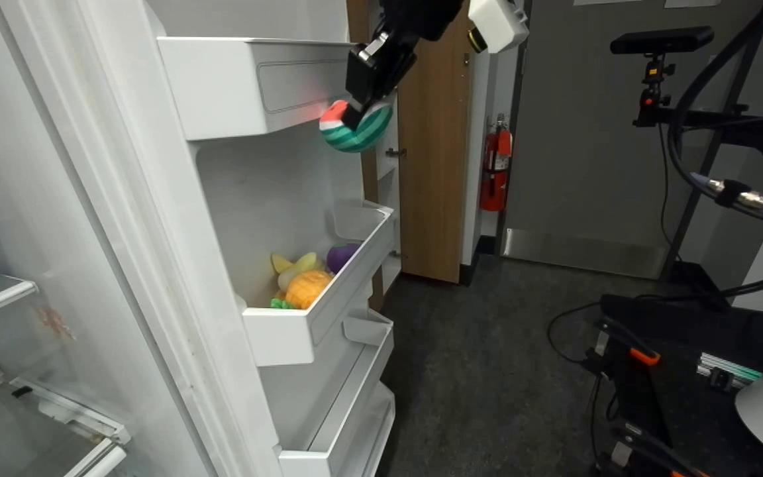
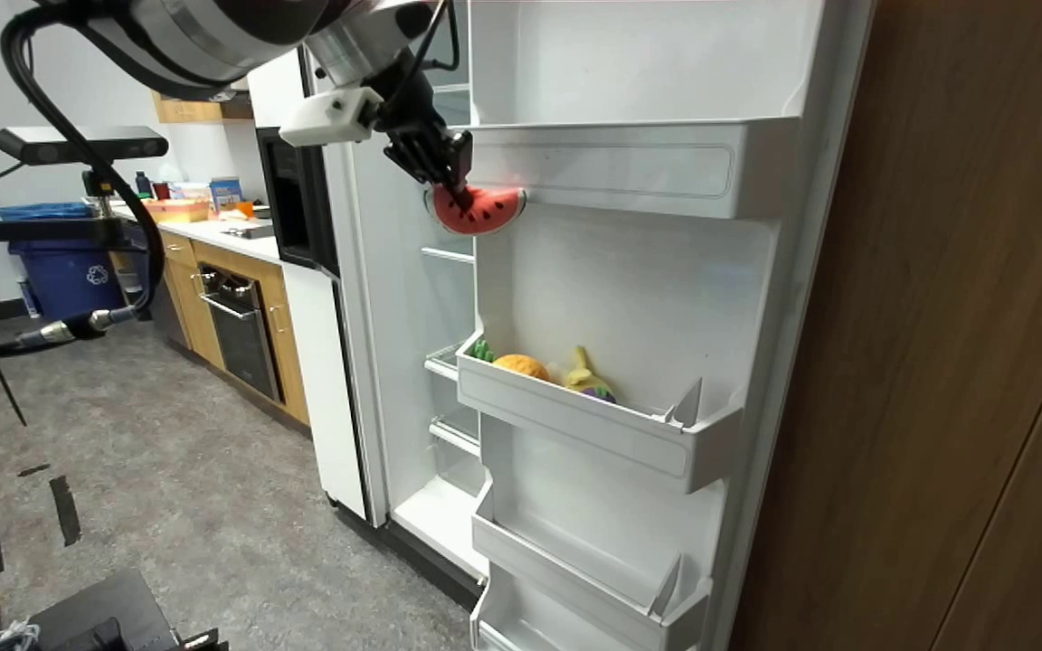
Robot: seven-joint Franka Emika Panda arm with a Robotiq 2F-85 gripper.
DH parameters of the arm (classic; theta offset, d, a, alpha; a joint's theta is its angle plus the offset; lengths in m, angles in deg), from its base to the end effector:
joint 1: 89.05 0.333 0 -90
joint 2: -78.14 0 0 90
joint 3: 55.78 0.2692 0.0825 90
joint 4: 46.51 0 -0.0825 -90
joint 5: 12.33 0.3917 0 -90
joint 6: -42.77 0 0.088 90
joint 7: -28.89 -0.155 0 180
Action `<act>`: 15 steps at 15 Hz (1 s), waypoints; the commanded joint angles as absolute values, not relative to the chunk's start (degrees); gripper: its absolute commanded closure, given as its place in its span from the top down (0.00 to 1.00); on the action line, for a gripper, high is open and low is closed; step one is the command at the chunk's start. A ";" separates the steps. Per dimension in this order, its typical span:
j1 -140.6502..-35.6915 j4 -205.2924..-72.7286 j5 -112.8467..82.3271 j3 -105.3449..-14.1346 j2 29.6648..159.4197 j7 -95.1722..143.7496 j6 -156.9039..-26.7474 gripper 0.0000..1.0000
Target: Move the watermelon plushy to the upper rack
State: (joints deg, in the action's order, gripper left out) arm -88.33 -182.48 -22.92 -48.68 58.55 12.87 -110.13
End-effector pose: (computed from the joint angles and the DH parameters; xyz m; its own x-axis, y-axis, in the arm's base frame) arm 0.5329 0.0753 0.4404 0.7948 0.0137 0.6067 -0.0126 -0.9992 0.0391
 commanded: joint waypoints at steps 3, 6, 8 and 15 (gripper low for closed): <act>-89.47 -182.82 -22.26 -48.08 58.17 13.41 -110.12 0.09; -89.43 -182.82 -22.29 -48.01 58.49 13.39 -110.14 0.09; -89.83 -182.45 -22.78 -47.76 58.71 12.86 -109.78 0.02; -86.79 -186.57 -20.10 -48.56 52.79 16.41 -107.29 0.02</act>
